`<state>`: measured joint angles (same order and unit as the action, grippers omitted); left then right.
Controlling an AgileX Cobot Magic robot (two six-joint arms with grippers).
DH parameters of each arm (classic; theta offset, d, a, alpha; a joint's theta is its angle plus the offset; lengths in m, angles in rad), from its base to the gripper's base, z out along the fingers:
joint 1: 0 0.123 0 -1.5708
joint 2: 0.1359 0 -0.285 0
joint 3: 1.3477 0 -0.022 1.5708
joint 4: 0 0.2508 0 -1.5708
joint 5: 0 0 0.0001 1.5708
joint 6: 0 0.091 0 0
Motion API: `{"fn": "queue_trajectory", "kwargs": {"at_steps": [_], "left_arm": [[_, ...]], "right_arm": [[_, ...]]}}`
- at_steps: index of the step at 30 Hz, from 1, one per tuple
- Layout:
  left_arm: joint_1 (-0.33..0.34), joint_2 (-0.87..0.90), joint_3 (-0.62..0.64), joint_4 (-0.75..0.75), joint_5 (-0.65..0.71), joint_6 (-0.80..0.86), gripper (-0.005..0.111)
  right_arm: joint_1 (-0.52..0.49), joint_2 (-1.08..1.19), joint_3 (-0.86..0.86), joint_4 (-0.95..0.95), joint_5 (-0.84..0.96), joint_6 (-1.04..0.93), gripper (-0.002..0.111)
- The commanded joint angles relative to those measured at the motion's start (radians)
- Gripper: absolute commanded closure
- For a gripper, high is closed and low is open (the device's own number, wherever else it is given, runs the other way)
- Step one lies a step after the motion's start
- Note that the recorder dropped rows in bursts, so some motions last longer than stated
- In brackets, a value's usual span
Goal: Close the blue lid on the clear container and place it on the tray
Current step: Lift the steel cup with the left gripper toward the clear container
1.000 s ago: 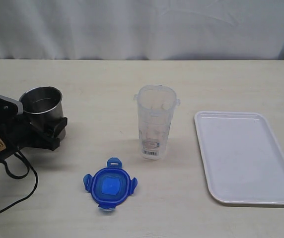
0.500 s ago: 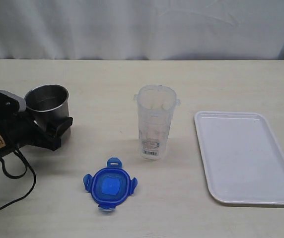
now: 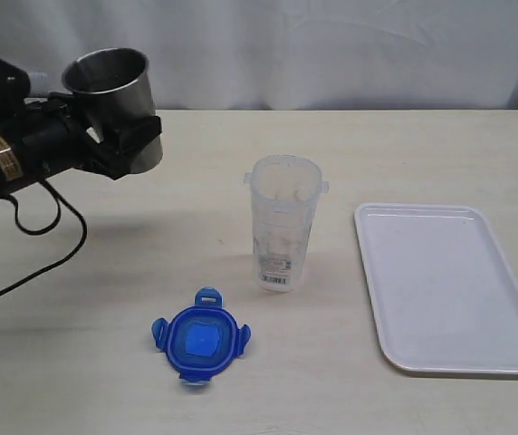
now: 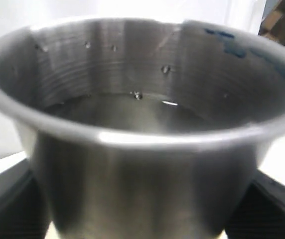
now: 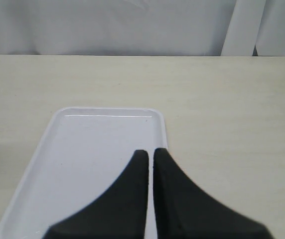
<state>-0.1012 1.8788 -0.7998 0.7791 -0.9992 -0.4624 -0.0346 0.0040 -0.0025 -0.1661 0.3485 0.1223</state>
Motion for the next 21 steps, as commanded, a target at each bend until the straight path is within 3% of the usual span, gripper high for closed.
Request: {"fn": "queue_trajectory", "kwargs": {"at_steps": [1,11,21], "left_arm": [[-0.094,-0.023,-0.112,-0.006,0.144,-0.012,0.107],[-0.21,-0.023,-0.251,0.047,0.27,0.001,0.107],[-0.271,-0.023,-0.271,0.084,0.347,0.125,0.107]], "right_arm": [[0.002,-0.004,0.003,0.005,0.002,-0.003,0.104],[0.002,-0.004,0.003,0.005,0.002,-0.003,0.104],[0.002,-0.004,0.003,0.005,0.002,-0.003,0.104]]}}
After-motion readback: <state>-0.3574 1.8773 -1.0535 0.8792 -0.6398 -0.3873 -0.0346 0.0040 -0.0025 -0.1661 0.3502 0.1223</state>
